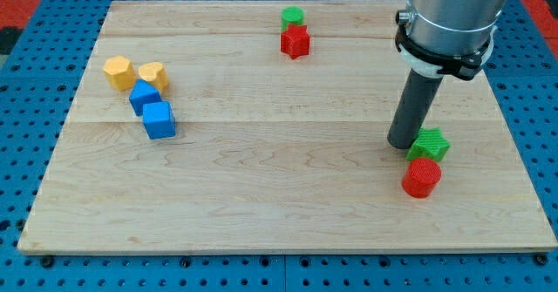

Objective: Push the red star closer to the green star

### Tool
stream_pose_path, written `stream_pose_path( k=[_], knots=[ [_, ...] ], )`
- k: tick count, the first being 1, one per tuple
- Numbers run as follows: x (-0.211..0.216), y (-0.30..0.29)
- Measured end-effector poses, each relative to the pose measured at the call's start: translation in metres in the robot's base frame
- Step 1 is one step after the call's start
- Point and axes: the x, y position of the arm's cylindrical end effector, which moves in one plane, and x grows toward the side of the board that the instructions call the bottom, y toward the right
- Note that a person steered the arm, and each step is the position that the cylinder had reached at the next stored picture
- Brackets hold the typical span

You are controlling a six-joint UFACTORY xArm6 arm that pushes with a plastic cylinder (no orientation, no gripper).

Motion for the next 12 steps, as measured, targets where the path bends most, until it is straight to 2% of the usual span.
stream_pose_path(
  k=[1,2,3,4,5,6,7,8,9,10,11,12],
  knots=[
    [-0.041,-0.069],
    [-0.078,-0.163],
    [-0.138,-0.224],
    [-0.203,-0.227],
    [-0.216,-0.135],
    [-0.184,-0.032],
    [-0.125,-0.024],
    [-0.168,-0.043],
    [-0.213,-0.034],
    [-0.219,-0.044],
    [-0.179,-0.093],
    [-0.144,-0.108]
  ],
)
